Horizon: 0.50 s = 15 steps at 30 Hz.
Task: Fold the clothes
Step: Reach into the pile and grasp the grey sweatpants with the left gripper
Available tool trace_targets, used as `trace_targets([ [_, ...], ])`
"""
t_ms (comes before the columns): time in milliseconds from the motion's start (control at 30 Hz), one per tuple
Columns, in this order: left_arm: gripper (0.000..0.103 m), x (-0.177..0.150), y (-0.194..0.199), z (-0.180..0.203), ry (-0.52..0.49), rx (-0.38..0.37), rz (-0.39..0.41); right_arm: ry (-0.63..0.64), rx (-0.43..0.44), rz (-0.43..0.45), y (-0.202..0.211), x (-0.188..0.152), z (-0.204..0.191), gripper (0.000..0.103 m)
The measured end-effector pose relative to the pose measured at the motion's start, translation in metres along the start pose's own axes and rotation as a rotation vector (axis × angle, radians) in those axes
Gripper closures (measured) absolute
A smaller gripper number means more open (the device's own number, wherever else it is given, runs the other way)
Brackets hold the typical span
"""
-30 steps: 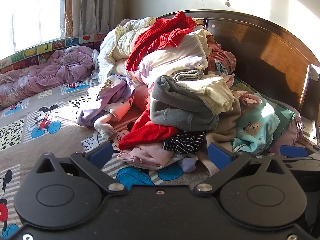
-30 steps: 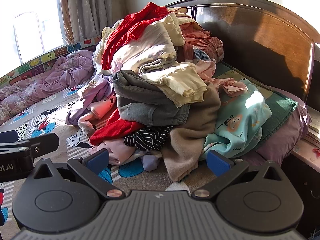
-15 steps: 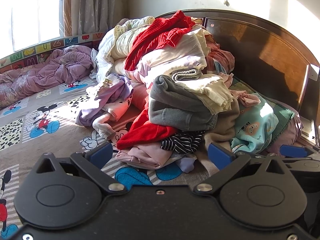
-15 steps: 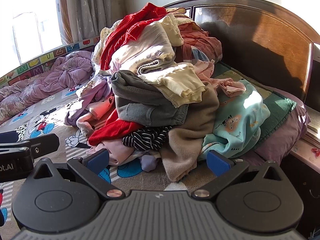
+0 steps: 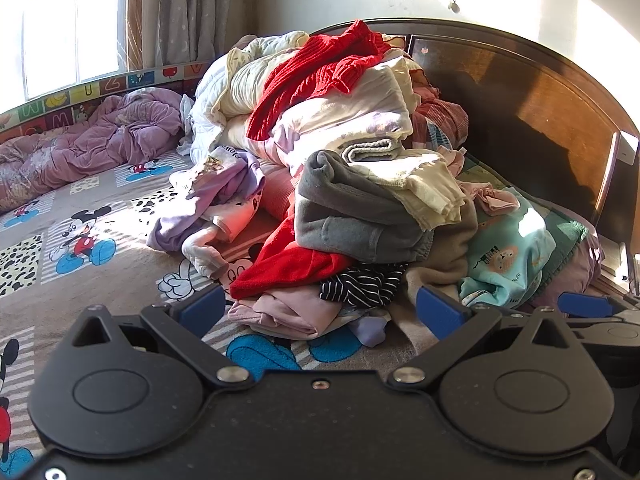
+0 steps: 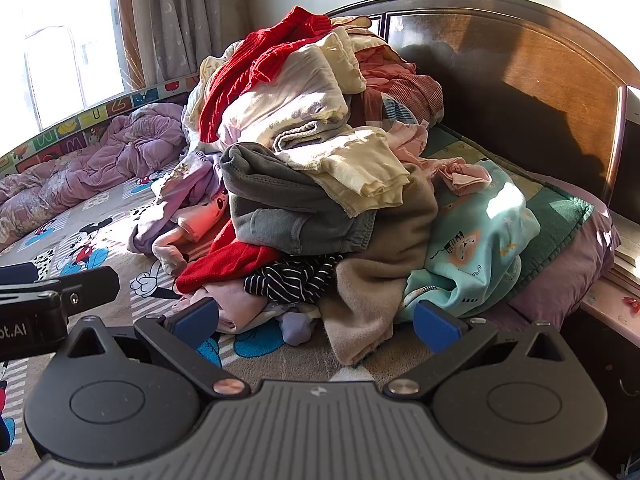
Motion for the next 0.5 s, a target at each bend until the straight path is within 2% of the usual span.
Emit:
trace_targets([
  [233, 0.000, 0.006, -0.012, -0.004, 0.017, -0.025, 0.002, 0.000, 0.030, 0.005, -0.009, 0.003, -0.001, 0.000],
  [433, 0.000, 0.024, -0.038, 0.002, -0.022, -0.057, 0.049, -0.025, 0.038, 0.026, -0.028, 0.014, 0.007, 0.000],
  [500, 0.000, 0.028, -0.051, 0.002, -0.011, -0.079, 0.037, -0.039, 0.041, 0.026, -0.037, 0.018, 0.010, 0.000],
])
Point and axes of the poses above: each gripper's, at about its wrist camera, not at the fingertips, and y roughly against the way its jaws point, z to its right, x to its top, the point moved 7 cm from there along -y, roughly the way its jaws point, and after that the axes turned 5 degrees about -x, right-handed, at the moved point
